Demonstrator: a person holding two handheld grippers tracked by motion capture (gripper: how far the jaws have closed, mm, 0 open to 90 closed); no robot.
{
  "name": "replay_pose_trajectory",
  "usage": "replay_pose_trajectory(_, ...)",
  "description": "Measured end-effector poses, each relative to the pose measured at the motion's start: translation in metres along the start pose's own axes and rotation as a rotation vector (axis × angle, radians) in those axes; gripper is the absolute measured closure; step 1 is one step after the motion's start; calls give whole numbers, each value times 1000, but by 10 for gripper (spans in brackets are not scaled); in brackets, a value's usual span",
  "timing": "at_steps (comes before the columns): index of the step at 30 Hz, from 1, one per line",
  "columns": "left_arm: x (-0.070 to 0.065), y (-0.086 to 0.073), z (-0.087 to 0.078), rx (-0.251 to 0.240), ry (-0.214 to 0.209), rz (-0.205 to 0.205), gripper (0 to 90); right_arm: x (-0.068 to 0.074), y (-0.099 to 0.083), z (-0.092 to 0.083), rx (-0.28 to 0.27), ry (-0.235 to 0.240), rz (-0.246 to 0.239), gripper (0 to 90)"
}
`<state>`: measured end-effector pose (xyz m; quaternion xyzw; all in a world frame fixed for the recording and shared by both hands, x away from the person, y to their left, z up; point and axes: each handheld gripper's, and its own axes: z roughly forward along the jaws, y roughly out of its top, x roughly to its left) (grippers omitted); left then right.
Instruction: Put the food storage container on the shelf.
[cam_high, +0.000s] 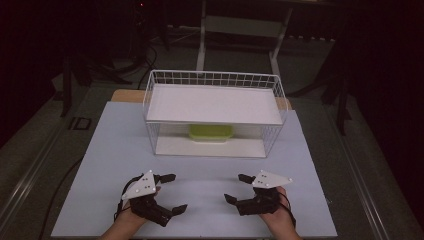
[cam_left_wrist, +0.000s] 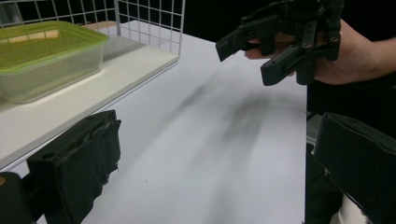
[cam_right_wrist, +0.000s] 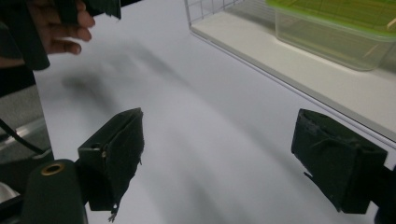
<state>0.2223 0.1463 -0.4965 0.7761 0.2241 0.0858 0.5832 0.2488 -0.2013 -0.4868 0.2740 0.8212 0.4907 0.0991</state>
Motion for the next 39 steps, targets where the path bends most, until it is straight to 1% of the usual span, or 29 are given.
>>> replay_pose_trajectory(2, -1, -1, 1, -1, -3, 9, 11, 0, -2, 2, 9, 6, -15, 171)
replay_pose_trajectory(3, -1, -2, 2, 3, -6, 14, 11, -1, -4, 5, 19, 21, -24, 190)
replay_pose_trajectory(6, -2, -2, 2, 7, -12, 24, 11, -1, -5, 8, 28, 22, -29, 191)
replay_pose_trajectory(8, -2, -3, 3, 19, -12, 34, 11, -2, -7, 10, 36, 30, -35, 190)
replay_pose_trajectory(9, -2, -4, 3, 21, -17, 28, 11, -2, -7, 10, 39, 31, -33, 190)
replay_pose_trajectory(10, -2, -4, 3, 23, -17, 27, 11, -2, -7, 12, 47, 39, -40, 186)
replay_pose_trajectory(13, 0, -6, 4, 37, -16, 29, 11, -2, -9, 14, 57, 45, -53, 184)
replay_pose_trajectory(14, 0, -7, 4, 40, -17, 27, 11, -2, -9, 15, 57, 40, -61, 184)
replay_pose_trajectory(16, 1, -9, 5, 49, -19, 25, 11, -3, -10, 17, 63, 49, -70, 176)
replay_pose_trajectory(17, 1, -9, 6, 48, -26, 20, 11, -4, -10, 18, 65, 62, -87, 176)
replay_pose_trajectory(18, 1, -10, 7, 48, -31, 18, 11, -4, -10, 18, 65, 62, -87, 176)
replay_pose_trajectory(19, 1, -11, 8, 53, -32, 27, 11, -4, -10, 19, 61, 72, -93, 176)
replay_pose_trajectory(20, 1, -11, 9, 55, -33, 26, 11, -5, -11, 20, 54, 79, -107, 176)
replay_pose_trajectory(22, 2, -12, 10, 54, -40, 12, 11, -5, -11, 22, 73, 84, -126, 157)
replay_pose_trajectory(23, 3, -12, 11, 53, -42, 8, 11, -6, -12, 22, 81, 88, -124, 157)
replay_pose_trajectory(25, 4, -12, 11, 57, -41, 13, 11, -7, -12, 23, 89, 100, -108, 156)
replay_pose_trajectory(28, 4, -12, 12, 46, -42, 12, 11, -9, -12, 24, 89, 108, -97, 156)
replay_pose_trajectory(39, 7, -13, 13, 45, -36, 12, 11, -11, -11, 23, 87, 102, -85, 155)
